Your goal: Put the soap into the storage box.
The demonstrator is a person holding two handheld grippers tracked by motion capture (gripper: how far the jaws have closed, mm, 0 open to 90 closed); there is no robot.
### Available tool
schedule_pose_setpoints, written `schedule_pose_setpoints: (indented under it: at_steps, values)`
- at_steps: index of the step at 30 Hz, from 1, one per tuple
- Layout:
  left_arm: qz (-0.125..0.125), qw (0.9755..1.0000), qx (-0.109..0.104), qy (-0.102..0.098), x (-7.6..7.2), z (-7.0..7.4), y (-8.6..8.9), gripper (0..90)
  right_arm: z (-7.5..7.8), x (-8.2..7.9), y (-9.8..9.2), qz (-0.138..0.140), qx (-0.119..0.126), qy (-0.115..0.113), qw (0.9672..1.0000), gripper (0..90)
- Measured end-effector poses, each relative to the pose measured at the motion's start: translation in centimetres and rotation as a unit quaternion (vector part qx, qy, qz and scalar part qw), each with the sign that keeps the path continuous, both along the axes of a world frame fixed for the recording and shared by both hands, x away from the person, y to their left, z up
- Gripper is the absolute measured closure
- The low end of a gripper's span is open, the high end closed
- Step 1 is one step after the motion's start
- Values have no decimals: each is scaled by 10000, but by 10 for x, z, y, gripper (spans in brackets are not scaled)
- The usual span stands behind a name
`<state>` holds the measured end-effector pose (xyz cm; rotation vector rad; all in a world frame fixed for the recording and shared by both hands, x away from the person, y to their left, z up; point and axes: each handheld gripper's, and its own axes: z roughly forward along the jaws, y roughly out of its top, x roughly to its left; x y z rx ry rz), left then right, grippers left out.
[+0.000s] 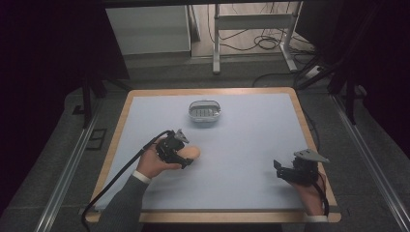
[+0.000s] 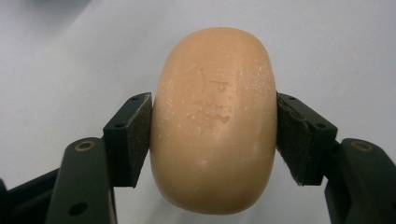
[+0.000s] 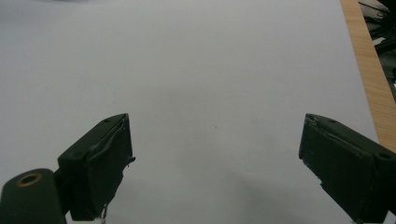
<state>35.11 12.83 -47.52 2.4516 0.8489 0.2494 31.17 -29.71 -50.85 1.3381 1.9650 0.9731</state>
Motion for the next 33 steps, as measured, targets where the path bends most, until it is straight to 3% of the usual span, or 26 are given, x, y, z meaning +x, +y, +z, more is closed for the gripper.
schedule_pose_setpoints:
  at_steps: [10,12,14,18,33]
  values:
    - [-21,9999,19,-120,4,11,-2,331,-1,0,0,2,-18,11,10000,95]
    - [-16,9999,-56,-136,6,14,-2,331,0,0,0,-10,-7,10,10000,94]
    - [-29,9998,43,-198,8,17,-3,331,0,0,-1,-21,-3,12,10000,95]
    - [-51,9997,37,-233,10,22,-5,332,-1,0,-2,-14,-9,18,10000,94]
    - [87,9996,-106,-248,18,25,2,332,-1,1,-1,-19,-19,34,10000,95]
